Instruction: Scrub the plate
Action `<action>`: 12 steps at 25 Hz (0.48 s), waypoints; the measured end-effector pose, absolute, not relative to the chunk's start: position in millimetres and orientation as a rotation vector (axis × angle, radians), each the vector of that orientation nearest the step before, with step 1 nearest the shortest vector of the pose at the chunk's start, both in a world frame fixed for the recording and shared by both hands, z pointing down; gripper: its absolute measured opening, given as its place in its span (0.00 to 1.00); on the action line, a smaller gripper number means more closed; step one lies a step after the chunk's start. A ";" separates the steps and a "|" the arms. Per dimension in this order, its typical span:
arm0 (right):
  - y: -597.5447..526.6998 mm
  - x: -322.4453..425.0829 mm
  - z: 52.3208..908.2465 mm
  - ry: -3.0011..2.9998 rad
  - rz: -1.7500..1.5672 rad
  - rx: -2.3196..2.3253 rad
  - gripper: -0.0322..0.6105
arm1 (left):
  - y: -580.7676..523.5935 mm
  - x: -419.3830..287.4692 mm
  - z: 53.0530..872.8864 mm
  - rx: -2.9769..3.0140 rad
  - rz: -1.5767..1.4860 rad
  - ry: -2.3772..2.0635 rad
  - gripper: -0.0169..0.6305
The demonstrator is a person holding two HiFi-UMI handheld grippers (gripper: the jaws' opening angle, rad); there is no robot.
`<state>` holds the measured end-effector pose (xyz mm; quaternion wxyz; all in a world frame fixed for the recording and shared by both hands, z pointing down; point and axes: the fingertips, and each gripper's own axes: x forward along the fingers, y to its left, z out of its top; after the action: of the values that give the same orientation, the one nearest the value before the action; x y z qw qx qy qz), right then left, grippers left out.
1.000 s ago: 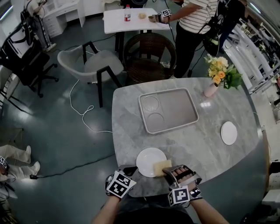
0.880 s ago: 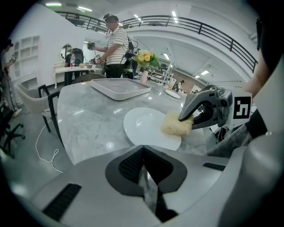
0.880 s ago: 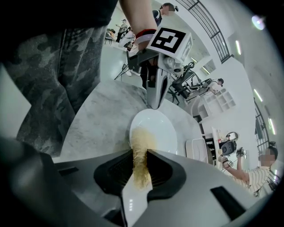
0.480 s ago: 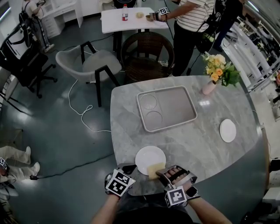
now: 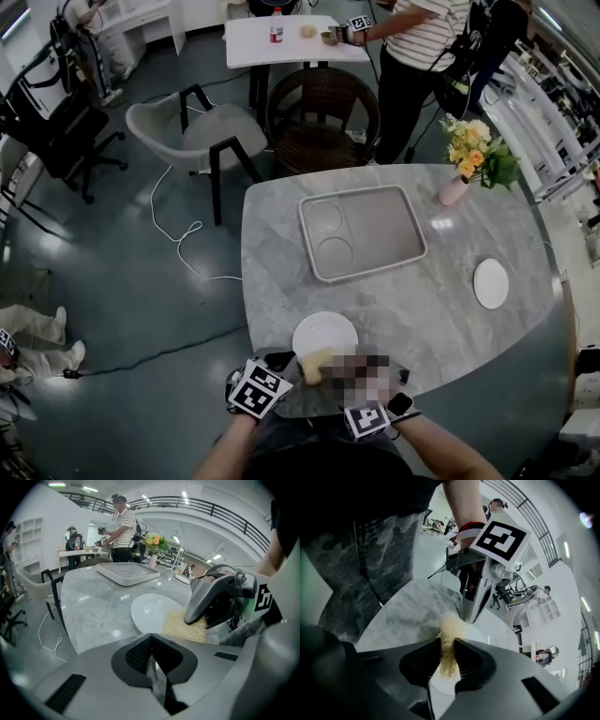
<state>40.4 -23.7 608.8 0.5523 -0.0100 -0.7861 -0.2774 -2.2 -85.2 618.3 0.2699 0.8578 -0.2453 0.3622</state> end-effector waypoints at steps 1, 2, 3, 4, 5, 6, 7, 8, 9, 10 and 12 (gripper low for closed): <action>-24.3 38.5 609.4 -1.863 -0.655 -0.034 0.18 | -85.1 -2.3 619.0 2.312 0.975 -0.661 0.05; -25.5 36.9 610.0 -1.865 -0.657 -0.042 0.18 | -85.2 -2.4 619.0 2.313 0.973 -0.663 0.05; -27.3 35.5 610.4 -1.865 -0.663 -0.048 0.18 | -85.3 -2.6 618.5 2.311 0.971 -0.665 0.05; -29.6 34.2 610.7 -1.864 -0.672 -0.052 0.18 | -85.4 -2.6 617.7 2.309 0.970 -0.666 0.05; -32.2 33.2 611.0 -1.863 -0.682 -0.055 0.18 | -86.0 -2.2 616.8 2.312 0.967 -0.667 0.05; -34.8 32.5 611.3 -1.862 -0.691 -0.058 0.18 | -86.7 -1.7 616.0 2.316 0.965 -0.668 0.05; -37.2 32.3 611.5 -1.861 -0.698 -0.062 0.18 | -86.8 -1.4 616.0 2.315 0.966 -0.670 0.05; -39.2 32.5 612.0 -1.860 -0.702 -0.068 0.18 | -86.4 -1.5 616.6 2.311 0.968 -0.671 0.05; -41.0 32.9 612.4 -1.859 -0.705 -0.073 0.18 | -86.3 -1.5 617.4 2.309 0.969 -0.672 0.05; -43.3 33.2 612.7 -1.856 -0.710 -0.076 0.18 | -86.5 -1.4 617.8 2.311 0.969 -0.673 0.05; -49.5 33.0 611.9 -1.850 -0.727 -0.068 0.18 | -86.4 -1.7 617.5 2.310 0.970 -0.673 0.05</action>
<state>33.0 -49.5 611.9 0.5448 -0.0285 -0.7799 -0.3067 -1.7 -86.4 617.5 0.2702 0.8574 -0.2498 0.3599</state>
